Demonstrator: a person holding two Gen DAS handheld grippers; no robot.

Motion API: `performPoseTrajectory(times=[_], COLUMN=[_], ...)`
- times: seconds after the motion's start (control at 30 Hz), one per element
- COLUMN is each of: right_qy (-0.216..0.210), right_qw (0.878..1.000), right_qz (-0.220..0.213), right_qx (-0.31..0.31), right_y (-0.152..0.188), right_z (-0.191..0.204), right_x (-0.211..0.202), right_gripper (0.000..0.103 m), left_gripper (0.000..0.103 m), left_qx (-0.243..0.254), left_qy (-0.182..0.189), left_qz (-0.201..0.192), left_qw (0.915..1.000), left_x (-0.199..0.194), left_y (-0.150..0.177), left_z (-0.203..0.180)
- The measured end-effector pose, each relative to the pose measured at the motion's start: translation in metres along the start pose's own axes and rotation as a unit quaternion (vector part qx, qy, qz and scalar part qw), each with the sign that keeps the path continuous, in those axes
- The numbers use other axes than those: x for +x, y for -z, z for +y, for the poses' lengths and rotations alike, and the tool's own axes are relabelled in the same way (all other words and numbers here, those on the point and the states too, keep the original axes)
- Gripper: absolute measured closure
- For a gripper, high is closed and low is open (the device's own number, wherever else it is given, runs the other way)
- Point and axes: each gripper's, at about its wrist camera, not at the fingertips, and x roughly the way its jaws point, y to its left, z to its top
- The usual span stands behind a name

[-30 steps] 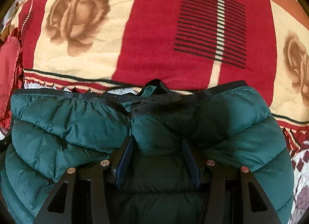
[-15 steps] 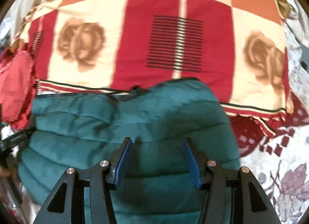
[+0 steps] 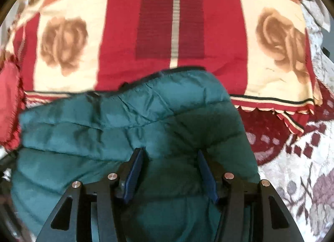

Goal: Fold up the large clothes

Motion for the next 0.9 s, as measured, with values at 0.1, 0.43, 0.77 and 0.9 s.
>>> performPoseTrajectory(times=[0.1,0.43,0.77,0.9], right_qy=[-0.022,-0.013,-0.033,-0.072], right_qw=[1.000,0.999,0.999,0.996], right_qz=[-0.010,0.021,0.002,-0.006], right_qx=[0.008,0.020,0.036,0.059], right_y=[0.007,0.043,0.042,0.053], right_z=[0.000,-0.015,-0.025,-0.029], right_x=[-0.030,-0.028,-0.071,-0.100], right_gripper=[0.051,0.041,0.031,0.019], left_gripper=[0.019,0.019,0.020,0.020], left_qx=[-0.004,-0.012,0.005,-0.004], left_qy=[0.002,-0.001,0.023,0.051], left_qz=[0.002,0.001,0.004,0.014], left_qw=[1.0000,0.9999,0.9997,0.9986], left_x=[0.000,-0.003,-0.049,-0.071], left_y=[0.000,0.004,0.025,0.046], left_z=[0.002,0.001,0.018,0.032])
